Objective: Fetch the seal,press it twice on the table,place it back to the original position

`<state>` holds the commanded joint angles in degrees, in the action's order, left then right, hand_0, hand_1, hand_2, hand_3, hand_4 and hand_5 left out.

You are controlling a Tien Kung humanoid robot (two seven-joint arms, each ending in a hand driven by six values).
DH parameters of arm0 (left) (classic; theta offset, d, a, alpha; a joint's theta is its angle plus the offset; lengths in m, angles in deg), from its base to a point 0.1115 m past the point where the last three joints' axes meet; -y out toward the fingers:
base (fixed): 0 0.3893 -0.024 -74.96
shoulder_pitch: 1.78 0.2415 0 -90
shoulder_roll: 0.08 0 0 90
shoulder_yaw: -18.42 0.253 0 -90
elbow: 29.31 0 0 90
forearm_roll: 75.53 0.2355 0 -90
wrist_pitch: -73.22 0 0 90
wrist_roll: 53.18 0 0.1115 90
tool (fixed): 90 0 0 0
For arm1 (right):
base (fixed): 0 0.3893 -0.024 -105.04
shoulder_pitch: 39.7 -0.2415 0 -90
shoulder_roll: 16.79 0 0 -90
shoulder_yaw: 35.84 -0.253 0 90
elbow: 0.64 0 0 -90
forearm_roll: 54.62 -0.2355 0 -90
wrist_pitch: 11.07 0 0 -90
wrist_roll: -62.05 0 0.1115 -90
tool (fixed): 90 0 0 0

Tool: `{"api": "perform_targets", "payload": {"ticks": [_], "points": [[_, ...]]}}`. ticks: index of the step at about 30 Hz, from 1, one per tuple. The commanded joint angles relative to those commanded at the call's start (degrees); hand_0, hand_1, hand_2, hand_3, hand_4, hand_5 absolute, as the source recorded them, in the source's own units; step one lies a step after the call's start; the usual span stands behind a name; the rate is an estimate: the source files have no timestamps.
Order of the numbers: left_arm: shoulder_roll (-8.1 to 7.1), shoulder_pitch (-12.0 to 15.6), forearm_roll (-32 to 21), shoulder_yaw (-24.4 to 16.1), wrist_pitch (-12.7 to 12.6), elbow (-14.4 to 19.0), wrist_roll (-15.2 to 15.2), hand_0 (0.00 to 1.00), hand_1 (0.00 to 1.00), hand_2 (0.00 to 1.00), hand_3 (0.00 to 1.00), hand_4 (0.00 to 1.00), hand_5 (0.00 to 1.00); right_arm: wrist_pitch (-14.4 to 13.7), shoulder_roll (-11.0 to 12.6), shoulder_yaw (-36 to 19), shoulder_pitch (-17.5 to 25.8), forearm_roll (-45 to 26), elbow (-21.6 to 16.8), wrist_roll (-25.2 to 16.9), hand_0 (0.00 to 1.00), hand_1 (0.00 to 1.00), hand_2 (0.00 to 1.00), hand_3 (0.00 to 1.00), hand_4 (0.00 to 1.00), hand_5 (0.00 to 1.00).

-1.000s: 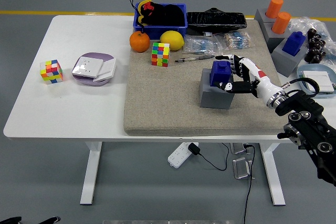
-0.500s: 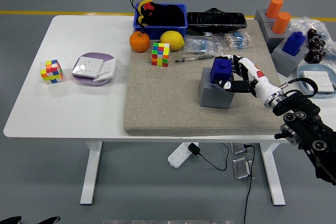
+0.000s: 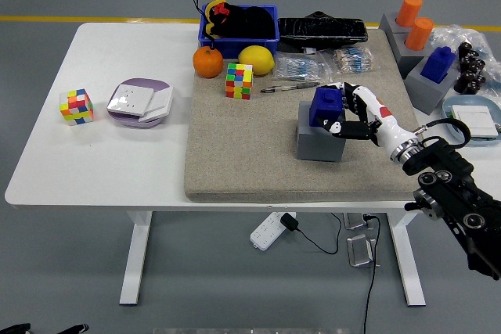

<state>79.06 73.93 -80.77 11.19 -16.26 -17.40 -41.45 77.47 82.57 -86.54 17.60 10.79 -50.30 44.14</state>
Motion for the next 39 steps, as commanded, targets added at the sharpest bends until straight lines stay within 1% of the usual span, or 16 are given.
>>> {"api": "perform_targets", "payload": {"ticks": [1,2,6,8,13,16,17,24,32,36,39], "points": [[0.0,-0.05,-0.09,0.08,0.0,0.01,-0.04,0.813,0.785,0.763,0.801,0.685,0.421,-0.01,0.09,-0.2,-0.01,0.01,-0.38,0.05,0.57,0.46,0.471,0.516,0.641,0.002],[-0.02,-0.07,-0.04,0.08,0.01,0.02,-0.04,0.813,0.786,0.763,0.801,0.685,0.421,-0.04,0.17,-0.42,-0.01,0.05,-0.72,0.09,0.552,0.438,0.45,0.495,0.638,0.002],[-0.03,-0.07,0.13,-0.07,0.0,0.0,0.03,0.813,0.786,0.763,0.801,0.685,0.421,-0.04,0.59,-1.07,-0.11,0.26,-1.92,0.39,0.552,0.438,0.45,0.495,0.638,0.002],[-0.02,-0.02,0.03,-0.05,-0.02,-0.03,0.02,0.814,0.785,0.764,0.801,0.685,0.42,0.0,0.94,-1.81,-0.15,0.49,-2.84,0.6,0.541,0.429,0.441,0.477,0.639,0.002],[0.03,0.16,-0.32,0.05,-0.03,-0.09,-0.03,0.814,0.785,0.764,0.801,0.685,0.42,0.0,1.84,-3.82,0.02,1.15,-4.77,0.92,0.541,0.429,0.441,0.477,0.639,0.002],[0.06,0.19,-0.39,0.06,-0.03,-0.1,-0.04,0.814,0.785,0.764,0.801,0.685,0.42,0.0,2.14,-4.34,0.1,1.35,-5.07,0.97,0.54,0.426,0.436,0.47,0.641,0.002],[0.1,0.2,-0.58,0.16,-0.03,-0.11,-0.1,0.814,0.785,0.764,0.801,0.685,0.42,0.03,2.67,-5.28,0.36,1.55,-5.09,1.04,0.54,0.426,0.436,0.47,0.641,0.002],[0.31,0.14,-1.29,0.55,0.02,-0.14,-0.29,0.814,0.786,0.764,0.801,0.685,0.42,-0.16,5.36,-9.49,2.62,2.32,-3.66,1.01,0.538,0.425,0.436,0.468,0.643,0.002],[0.3,-0.01,-1.69,0.82,-0.01,-0.15,-0.44,0.814,0.786,0.763,0.801,0.685,0.419,-0.39,7.26,-13.19,5.25,3.29,-1.67,0.86,0.538,0.422,0.434,0.467,0.651,0.002],[0.36,0.03,-1.83,0.89,0.0,-0.16,-0.47,0.814,0.786,0.763,0.801,0.685,0.419,-0.52,7.33,-13.86,6.49,3.67,-0.55,0.79,0.538,0.422,0.434,0.467,0.651,0.002],[0.46,0.08,-1.92,0.98,0.0,-0.15,-0.5,0.813,0.786,0.764,0.801,0.685,0.418,-0.62,6.58,-14.67,7.82,4.1,0.72,0.76,0.538,0.422,0.434,0.467,0.654,0.002]]}}
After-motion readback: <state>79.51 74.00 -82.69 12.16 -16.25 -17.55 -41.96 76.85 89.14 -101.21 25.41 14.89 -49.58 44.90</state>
